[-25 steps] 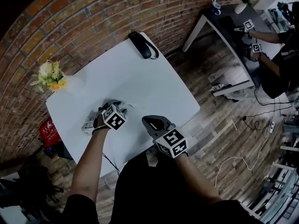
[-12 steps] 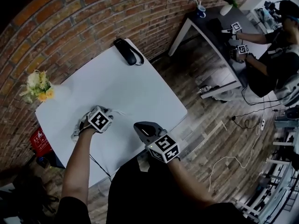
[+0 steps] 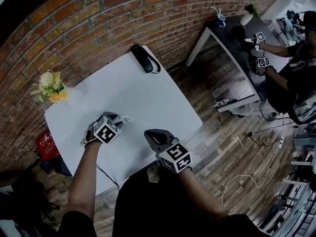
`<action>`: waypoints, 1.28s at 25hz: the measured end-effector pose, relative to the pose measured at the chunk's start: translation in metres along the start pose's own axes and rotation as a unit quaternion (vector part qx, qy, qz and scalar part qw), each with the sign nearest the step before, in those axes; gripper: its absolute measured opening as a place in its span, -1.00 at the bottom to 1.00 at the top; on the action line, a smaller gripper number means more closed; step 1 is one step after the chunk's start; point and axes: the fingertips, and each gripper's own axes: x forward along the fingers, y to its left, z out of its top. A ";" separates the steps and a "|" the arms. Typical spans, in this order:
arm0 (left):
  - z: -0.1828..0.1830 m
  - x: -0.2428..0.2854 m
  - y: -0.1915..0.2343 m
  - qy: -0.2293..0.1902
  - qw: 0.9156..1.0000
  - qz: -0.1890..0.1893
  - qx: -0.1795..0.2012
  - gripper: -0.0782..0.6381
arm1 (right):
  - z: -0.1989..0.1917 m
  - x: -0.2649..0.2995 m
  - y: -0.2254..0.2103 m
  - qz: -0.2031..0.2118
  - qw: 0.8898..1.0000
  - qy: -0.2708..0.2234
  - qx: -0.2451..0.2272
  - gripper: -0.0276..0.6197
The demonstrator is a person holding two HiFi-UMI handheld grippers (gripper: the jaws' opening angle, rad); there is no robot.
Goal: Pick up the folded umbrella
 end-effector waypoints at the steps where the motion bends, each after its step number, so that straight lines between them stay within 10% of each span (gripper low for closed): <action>1: 0.001 -0.006 0.002 -0.008 1.000 0.009 -0.002 -0.32 | 0.002 0.002 0.003 0.005 1.000 -0.001 -0.003 -0.85; 16: 0.006 -0.105 0.021 -0.112 0.983 0.132 -0.059 -0.32 | 0.026 0.030 0.046 0.090 0.994 0.001 -0.057 -0.85; 32: -0.027 -0.188 0.039 -0.209 0.931 0.245 -0.171 -0.32 | 0.045 0.050 0.083 0.149 0.984 0.004 -0.097 -0.85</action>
